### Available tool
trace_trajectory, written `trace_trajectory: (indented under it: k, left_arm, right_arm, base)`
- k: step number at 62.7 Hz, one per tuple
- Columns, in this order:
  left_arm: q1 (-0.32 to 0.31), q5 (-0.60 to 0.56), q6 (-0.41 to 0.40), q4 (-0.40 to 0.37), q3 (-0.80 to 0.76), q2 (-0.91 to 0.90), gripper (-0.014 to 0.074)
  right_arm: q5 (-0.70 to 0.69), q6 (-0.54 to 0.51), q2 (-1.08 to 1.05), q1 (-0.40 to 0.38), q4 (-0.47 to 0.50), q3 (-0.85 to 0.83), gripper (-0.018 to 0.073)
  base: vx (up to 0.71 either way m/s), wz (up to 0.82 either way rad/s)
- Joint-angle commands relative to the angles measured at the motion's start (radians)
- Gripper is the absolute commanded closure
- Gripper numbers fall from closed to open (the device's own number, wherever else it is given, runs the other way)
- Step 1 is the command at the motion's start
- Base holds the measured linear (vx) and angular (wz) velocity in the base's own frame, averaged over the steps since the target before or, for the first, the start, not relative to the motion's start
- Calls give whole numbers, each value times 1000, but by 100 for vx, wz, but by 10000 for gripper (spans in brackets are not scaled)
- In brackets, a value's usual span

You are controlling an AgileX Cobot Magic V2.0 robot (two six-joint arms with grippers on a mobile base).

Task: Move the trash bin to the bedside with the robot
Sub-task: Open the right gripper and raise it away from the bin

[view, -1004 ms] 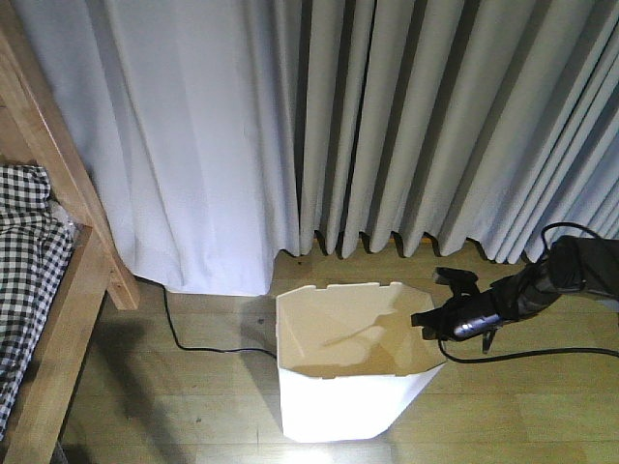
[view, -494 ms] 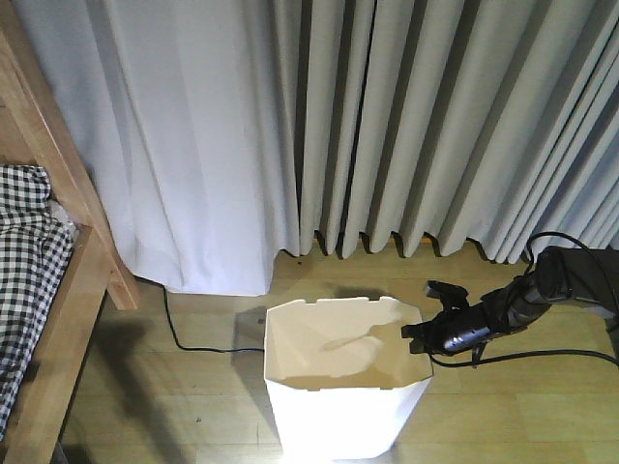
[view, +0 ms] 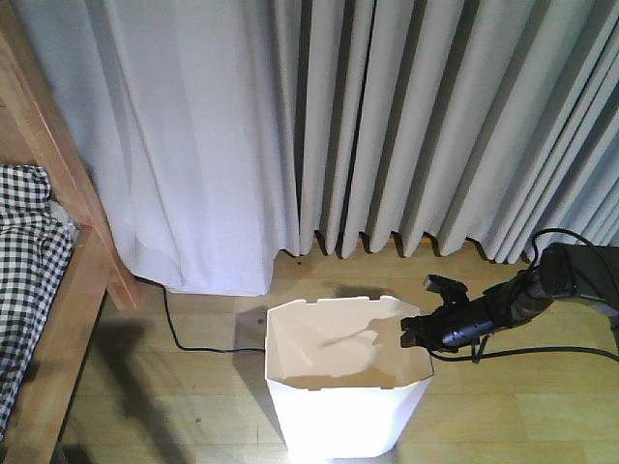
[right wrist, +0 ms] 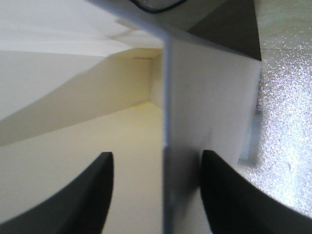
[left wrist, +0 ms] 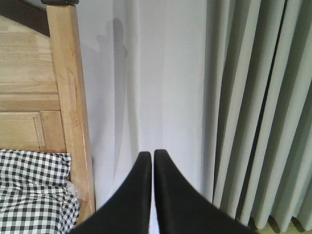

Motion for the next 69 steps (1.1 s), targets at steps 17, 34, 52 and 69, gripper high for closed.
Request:
trace_trajectory:
  k: [17,34,52,69]
  left_arm:
    - [-3,-71,-9,-8,28,-10,602]
    - [-3,-71,-9,-8,28,-10,602]
    - [-3,-71,-9,-8,28,-10,602]
    - [-3,-71,-9,-8,28,-10,602]
  right_arm:
    - [3,229,-124,-2,-315,-12,102]
    - [-36,646,-175,-2,-732,9,102]
    - [-124,833,-369,-2,-1024,168,138]
    - [-267,832,-675,-2,-1029,461,156]
  base:
    - [0,0]
    - [0,0]
    - [0,0]
    - [0,0]
